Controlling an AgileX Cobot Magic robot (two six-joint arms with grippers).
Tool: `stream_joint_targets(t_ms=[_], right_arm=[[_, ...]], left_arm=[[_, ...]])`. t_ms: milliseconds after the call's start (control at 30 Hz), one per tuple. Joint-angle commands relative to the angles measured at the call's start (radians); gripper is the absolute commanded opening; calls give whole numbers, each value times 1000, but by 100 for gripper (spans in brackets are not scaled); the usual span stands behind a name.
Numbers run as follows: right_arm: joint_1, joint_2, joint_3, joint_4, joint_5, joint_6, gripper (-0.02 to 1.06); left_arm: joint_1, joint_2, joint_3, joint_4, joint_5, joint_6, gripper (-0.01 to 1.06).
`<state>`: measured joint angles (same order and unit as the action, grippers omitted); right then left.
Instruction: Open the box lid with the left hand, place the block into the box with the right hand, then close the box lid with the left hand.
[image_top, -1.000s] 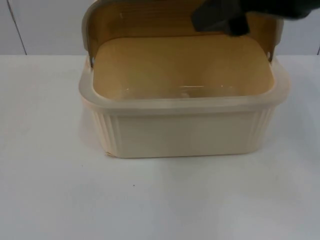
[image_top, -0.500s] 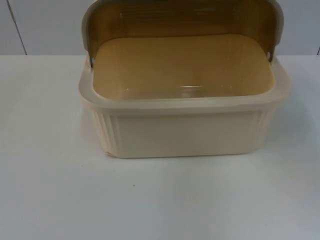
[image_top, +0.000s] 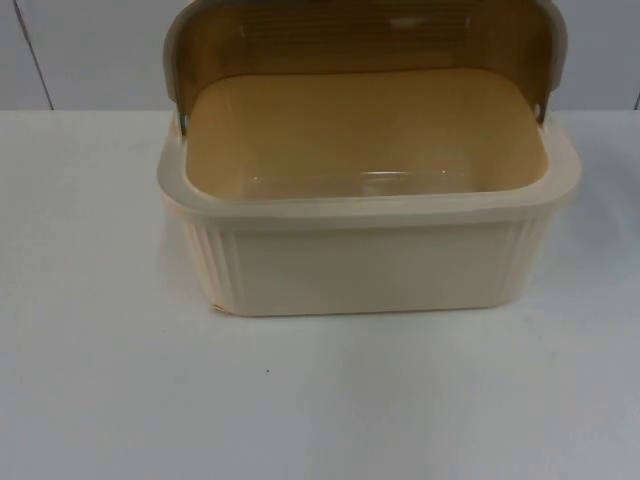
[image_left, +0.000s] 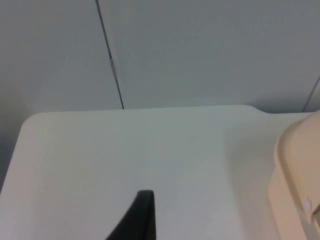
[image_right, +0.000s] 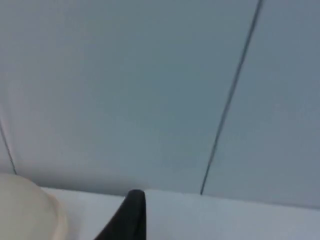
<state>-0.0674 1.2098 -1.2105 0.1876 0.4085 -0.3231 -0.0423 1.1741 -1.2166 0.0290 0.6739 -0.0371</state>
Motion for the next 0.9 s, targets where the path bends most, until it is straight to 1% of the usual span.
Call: stream_joint_targets(t_ms=[0,133,200,267,333,667,767,833,867], right_arm=[[-30,-11,-1,-3,48,5,105],[-40,-11,44,-1,57,5,105],[-40,-11,79,1,79,5,105],[-40,-16,107,1,98,25,105],[-40,-17,120,1,98,28,105],[-40,-74,125,-3,118,36,105],[-40,-89,125,-3,113,36,105],[-40,-92,125,-3,113,36,105],[-40,-91,125,-3,111,36,105]], left_arm=[[-5,-7,7,7,1,-8,105],[-5,-7,7,7,1,-8,105],[-5,-7,7,7,1,-8,105],[-5,-7,7,7,1,-8,105],[-5,-7,7,7,1,-8,105],[-5,-7,7,17,7,-32,105],[-3,-5,7,38,68,-50,105],[-3,-5,7,41,74,-50,105],[-3,-5,7,70,83,-50,105]])
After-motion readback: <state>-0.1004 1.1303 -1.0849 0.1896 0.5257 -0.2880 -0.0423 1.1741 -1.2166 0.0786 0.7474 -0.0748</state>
